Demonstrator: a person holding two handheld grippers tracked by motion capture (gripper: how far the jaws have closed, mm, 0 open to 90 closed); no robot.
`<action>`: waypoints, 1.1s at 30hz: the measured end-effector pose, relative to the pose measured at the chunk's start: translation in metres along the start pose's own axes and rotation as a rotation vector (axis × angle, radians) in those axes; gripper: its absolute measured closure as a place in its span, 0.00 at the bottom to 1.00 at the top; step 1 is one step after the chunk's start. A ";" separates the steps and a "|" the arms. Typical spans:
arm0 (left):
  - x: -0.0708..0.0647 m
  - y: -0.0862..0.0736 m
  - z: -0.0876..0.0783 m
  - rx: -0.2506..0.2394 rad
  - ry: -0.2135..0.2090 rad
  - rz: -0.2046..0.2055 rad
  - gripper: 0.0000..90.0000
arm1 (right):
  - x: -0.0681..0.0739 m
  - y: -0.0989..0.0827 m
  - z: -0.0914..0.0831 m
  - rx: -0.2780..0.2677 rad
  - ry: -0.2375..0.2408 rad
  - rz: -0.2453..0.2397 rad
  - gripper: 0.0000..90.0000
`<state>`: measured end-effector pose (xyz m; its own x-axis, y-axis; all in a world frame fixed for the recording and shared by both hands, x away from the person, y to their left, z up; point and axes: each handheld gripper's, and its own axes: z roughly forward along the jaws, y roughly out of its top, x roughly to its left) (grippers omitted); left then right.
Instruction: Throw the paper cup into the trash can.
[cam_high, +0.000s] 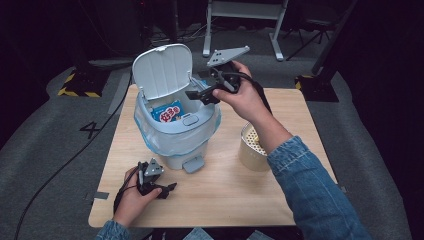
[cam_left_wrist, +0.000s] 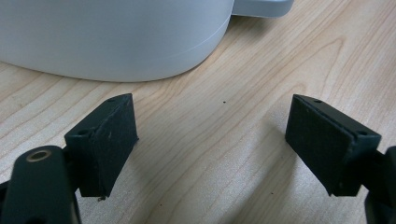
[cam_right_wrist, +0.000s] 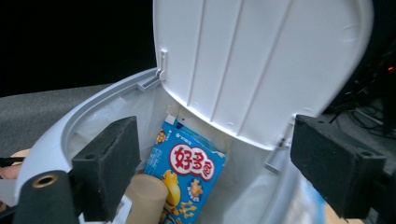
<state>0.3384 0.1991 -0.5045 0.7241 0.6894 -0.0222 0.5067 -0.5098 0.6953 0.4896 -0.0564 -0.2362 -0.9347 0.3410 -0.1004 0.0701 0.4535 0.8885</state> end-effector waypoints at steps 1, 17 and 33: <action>0.000 0.000 0.000 0.000 0.000 0.000 0.19 | -0.001 0.000 -0.013 -0.011 -0.013 0.005 0.20; 0.003 -0.004 -0.004 0.001 0.021 -0.026 0.19 | -0.022 -0.034 -0.122 0.003 -0.163 0.064 0.23; 0.007 -0.008 -0.008 0.003 0.022 -0.025 0.19 | -0.040 -0.085 -0.190 0.043 -0.221 0.106 0.23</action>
<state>0.3356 0.2122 -0.5044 0.7004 0.7133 -0.0239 0.5262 -0.4935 0.6925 0.4550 -0.2650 -0.2223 -0.8227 0.5583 -0.1070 0.1832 0.4385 0.8799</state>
